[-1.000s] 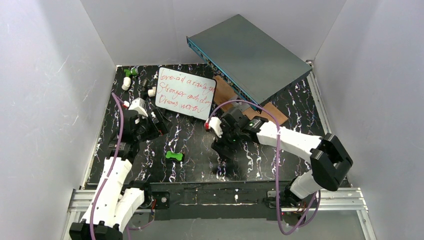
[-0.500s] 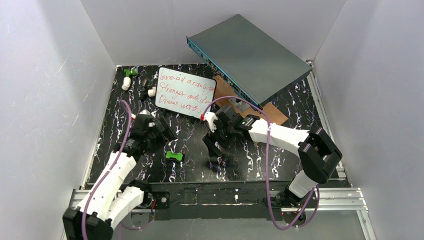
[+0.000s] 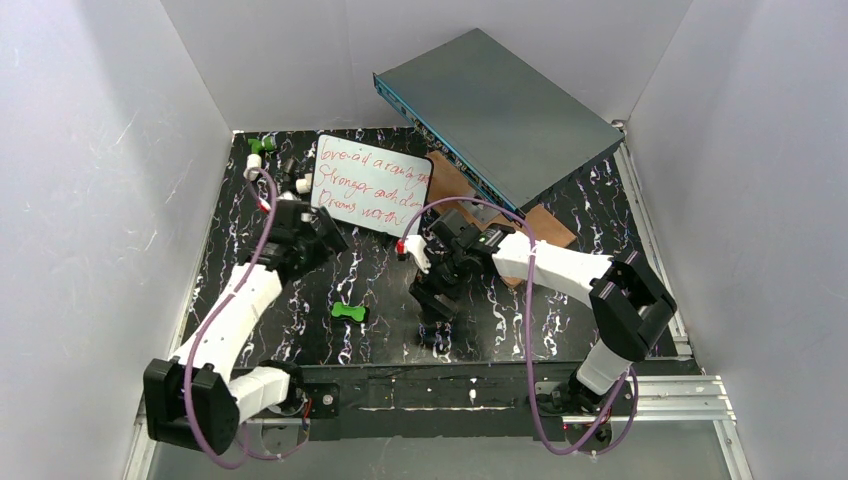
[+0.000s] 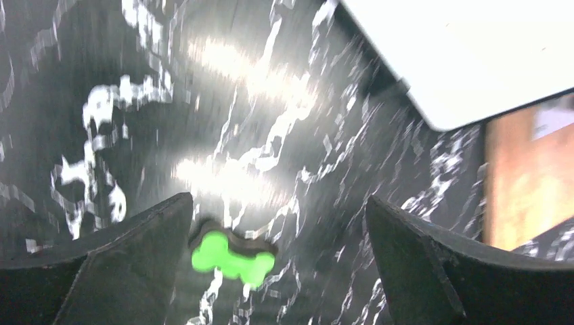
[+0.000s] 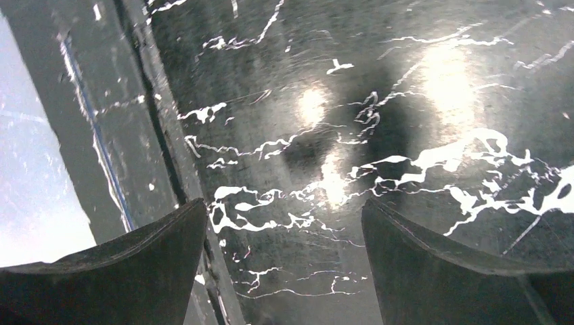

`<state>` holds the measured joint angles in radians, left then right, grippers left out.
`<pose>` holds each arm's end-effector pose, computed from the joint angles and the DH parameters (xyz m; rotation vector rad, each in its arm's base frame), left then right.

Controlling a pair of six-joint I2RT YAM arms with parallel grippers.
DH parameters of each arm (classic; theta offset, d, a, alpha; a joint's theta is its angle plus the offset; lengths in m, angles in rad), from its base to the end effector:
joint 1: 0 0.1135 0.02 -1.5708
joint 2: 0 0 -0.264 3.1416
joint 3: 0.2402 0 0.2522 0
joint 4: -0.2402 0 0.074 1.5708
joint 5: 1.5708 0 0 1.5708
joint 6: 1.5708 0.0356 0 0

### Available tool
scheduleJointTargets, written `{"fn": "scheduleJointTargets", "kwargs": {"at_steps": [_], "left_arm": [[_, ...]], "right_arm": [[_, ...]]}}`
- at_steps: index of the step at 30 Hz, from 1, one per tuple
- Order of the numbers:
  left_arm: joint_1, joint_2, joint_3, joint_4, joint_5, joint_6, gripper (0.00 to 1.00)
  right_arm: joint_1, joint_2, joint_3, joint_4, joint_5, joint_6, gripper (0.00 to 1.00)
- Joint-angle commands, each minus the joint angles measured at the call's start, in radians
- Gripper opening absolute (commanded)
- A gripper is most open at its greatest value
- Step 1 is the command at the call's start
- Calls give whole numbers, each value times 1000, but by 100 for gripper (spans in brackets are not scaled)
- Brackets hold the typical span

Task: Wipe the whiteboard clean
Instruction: Pick up the whiteboard eraser from the center of the board.

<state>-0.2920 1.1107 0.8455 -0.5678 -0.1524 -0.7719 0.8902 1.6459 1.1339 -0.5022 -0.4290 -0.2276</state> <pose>0.2202 -0.0606 0.2629 -0.6428 2.3277 -0.3145 0.2018 0.2727 0.2187 -1.5417 2.1547 0.7905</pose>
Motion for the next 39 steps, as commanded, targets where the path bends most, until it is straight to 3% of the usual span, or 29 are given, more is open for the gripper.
{"fn": "scheduleJointTargets", "kwargs": {"at_steps": [1, 6, 10, 13, 15, 18, 24, 31, 39], "left_arm": [[217, -5, 2, 343, 320, 346, 98], [363, 211, 168, 378, 589, 519, 96], [422, 344, 258, 378, 685, 567, 92], [433, 349, 284, 335, 700, 558, 91], [433, 287, 244, 326, 635, 525, 91], [432, 178, 193, 224, 424, 516, 92], [432, -43, 68, 116, 137, 511, 94], [432, -157, -51, 95, -22, 525, 98], [432, -166, -75, 109, -178, 486, 98]], "right_arm": [[-2, 5, 39, -93, -113, -142, 89], [-4, 26, 58, -143, -170, -202, 85], [-4, 34, 69, -182, -232, -254, 82], [5, 50, 81, -161, -252, -239, 80], [31, 82, 140, -154, -201, -200, 79], [74, 134, 232, -121, -107, -135, 79], [94, 280, 439, -90, -65, 2, 79], [168, 463, 665, -118, -9, 72, 78], [236, 576, 755, -108, 108, 133, 78]]}}
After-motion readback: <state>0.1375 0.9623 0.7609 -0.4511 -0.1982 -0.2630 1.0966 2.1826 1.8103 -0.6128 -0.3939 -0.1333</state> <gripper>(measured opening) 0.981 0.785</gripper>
